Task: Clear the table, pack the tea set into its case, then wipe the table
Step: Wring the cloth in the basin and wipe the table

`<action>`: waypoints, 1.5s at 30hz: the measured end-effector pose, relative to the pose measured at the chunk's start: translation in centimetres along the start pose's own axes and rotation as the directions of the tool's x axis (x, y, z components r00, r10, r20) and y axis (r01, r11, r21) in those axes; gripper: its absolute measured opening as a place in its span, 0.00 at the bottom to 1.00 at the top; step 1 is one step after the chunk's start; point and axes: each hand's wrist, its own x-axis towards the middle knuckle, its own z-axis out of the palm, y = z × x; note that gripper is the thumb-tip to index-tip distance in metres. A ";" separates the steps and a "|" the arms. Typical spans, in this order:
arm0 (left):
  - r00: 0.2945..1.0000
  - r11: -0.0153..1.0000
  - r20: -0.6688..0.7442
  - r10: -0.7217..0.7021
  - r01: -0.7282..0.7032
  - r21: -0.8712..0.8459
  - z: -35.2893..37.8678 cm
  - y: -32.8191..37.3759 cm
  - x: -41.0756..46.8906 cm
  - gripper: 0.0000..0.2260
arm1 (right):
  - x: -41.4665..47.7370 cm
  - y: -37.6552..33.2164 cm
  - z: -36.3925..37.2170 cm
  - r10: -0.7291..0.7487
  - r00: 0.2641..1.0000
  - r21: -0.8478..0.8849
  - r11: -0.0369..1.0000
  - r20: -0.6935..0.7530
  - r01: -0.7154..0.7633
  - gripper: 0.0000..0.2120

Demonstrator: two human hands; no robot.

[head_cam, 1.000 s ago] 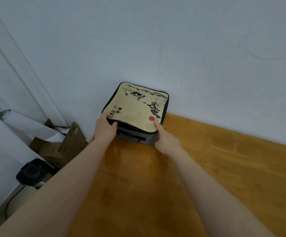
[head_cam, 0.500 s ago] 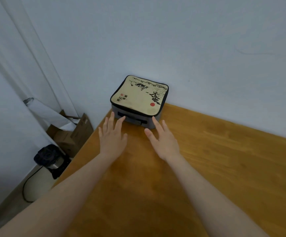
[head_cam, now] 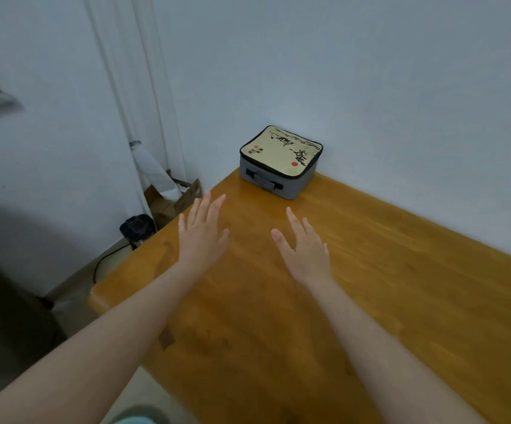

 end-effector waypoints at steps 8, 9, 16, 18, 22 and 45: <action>0.983 0.985 -0.078 -0.169 0.165 -0.053 -6.4 -3.2 -10.4 0.30 | -8.4 -4.2 2.2 -0.178 0.984 0.126 0.976 -0.025 0.180 0.34; 0.979 0.981 -0.082 -0.189 0.185 -0.053 -7.0 -3.9 -11.8 0.30 | -9.3 -4.9 2.8 -0.196 0.980 0.138 0.971 -0.020 0.197 0.34; 0.940 0.944 -0.091 -0.329 0.325 -0.057 -10.9 -10.1 -20.4 0.30 | -14.9 -10.9 7.7 -0.306 0.949 0.198 0.937 0.071 0.287 0.34; 0.929 0.932 -0.087 -0.359 0.354 -0.074 -11.8 -12.2 -22.9 0.31 | -16.5 -12.5 9.5 -0.323 0.940 0.199 0.934 0.113 0.297 0.34; 0.902 0.903 -0.067 -0.426 0.419 -0.095 -13.0 -16.6 -28.0 0.32 | -20.1 -15.6 13.7 -0.358 0.916 0.190 0.927 0.184 0.324 0.34; 0.628 0.648 0.320 -0.709 0.760 -0.054 -0.4 -32.0 -49.4 0.32 | -32.4 -13.8 37.0 -0.206 0.795 0.057 0.976 0.570 0.211 0.34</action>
